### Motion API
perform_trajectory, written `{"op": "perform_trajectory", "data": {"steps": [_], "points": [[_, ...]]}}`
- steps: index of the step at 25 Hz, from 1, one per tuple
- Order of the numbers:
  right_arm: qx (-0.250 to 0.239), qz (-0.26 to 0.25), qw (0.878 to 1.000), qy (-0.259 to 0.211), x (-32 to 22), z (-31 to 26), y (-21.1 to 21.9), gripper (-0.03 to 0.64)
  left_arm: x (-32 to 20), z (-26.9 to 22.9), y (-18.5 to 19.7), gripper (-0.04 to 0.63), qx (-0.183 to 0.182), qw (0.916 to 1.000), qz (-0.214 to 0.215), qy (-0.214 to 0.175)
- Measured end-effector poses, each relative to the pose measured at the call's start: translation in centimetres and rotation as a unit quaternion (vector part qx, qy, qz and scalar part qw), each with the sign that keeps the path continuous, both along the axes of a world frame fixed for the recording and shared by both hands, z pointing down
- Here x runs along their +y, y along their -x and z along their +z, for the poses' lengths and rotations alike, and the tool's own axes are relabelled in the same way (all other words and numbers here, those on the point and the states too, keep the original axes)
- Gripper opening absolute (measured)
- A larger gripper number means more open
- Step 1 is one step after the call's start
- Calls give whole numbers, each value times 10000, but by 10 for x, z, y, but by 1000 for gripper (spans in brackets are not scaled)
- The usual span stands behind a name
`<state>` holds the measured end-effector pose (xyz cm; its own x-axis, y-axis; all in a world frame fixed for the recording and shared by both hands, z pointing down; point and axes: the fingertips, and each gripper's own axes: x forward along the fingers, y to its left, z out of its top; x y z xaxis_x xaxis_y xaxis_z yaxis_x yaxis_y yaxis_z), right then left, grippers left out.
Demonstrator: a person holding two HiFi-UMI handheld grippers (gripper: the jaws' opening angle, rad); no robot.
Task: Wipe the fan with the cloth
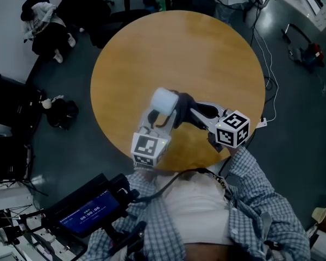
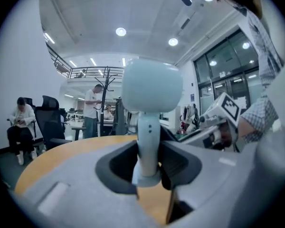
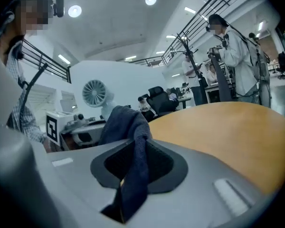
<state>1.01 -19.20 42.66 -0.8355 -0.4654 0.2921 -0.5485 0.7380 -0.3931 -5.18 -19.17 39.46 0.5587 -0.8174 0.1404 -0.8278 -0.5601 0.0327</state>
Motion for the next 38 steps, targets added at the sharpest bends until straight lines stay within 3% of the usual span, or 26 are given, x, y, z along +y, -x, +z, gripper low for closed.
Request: {"op": "perform_trajectory", "data": {"steps": [3, 7, 9, 12, 14, 16, 18, 23, 26, 29, 32, 35, 38], "points": [[284, 61, 9994, -201, -17, -5, -16, 74, 1, 0, -1, 137, -65, 9999, 82, -25], [120, -397, 9899, -1354, -48, -93, -16, 74, 1, 0, -2, 137, -198, 9996, 184, -99], [-104, -926, 9758, -1978, -52, -149, 0, 74, 0, 1, -4, 137, -245, 9994, 224, -120], [-448, -2071, 9418, -2611, -32, -210, 36, 73, 2, 2, -8, 137, -343, 9988, 311, -145], [-485, -2871, 9163, -2750, -10, -222, 60, 74, 5, 3, -12, 137, -390, 9984, 372, -165], [-323, -3387, 9021, -2653, -2, -210, 80, 74, 6, 3, -13, 137, -387, 9983, 388, -195], [-92, -3457, 9084, -2348, -14, -181, 92, 74, 5, 3, -12, 137, -350, 9984, 378, -220], [88, -2656, 9571, -1152, -58, -95, 88, 74, 11, 0, -14, 137, -249, 9984, 420, -302], [318, -2220, 9722, -674, -64, -43, 71, 74, 10, -3, -11, 137, -142, 9987, 363, -340], [204, -1568, 9865, -426, -64, -23, 41, 74, 4, -4, -6, 137, -132, 9989, 294, -342], [8, -1257, 9912, -423, -40, -29, 19, 74, 3, -4, -2, 137, -127, 9991, 258, -310], [4, -1472, 9879, -483, 6, -33, 15, 74, 7, 0, -2, 137, -121, 9992, 284, -249], [-300, -1572, 9866, -311, 40, -36, 9, 74, 10, 5, -4, 137, -155, 9992, 324, -196]]}}
